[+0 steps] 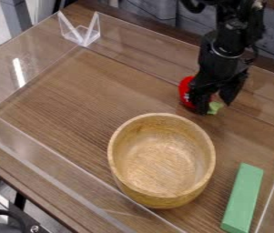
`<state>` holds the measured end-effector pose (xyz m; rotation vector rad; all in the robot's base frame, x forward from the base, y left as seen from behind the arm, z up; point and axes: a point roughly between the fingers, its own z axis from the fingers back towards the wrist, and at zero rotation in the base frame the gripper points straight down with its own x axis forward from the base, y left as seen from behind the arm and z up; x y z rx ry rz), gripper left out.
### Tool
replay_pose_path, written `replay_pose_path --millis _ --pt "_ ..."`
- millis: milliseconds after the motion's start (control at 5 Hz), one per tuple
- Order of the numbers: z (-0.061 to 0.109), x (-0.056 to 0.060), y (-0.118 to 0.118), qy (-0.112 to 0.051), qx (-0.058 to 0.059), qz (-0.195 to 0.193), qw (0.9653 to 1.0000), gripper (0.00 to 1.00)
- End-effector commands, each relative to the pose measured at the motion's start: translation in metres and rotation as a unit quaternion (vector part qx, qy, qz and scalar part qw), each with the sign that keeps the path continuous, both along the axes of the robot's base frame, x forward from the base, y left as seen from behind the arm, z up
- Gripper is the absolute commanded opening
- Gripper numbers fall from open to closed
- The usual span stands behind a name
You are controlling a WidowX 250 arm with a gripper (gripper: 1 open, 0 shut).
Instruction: Move the red fruit to the left
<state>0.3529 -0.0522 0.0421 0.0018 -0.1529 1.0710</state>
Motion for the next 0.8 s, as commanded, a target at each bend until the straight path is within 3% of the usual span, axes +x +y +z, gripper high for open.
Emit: replay_pose_path --millis 0,200,600 --pt "0.015 0.012 0.002 -0.026 0.002 0.000 0.9997 0.00" --pt "0.014 0.016 0.006 -0.024 0.006 0.002 0.9997 1.00" --pt "0.009 0.021 0.013 -0.016 0.013 0.007 0.9998 1.00"
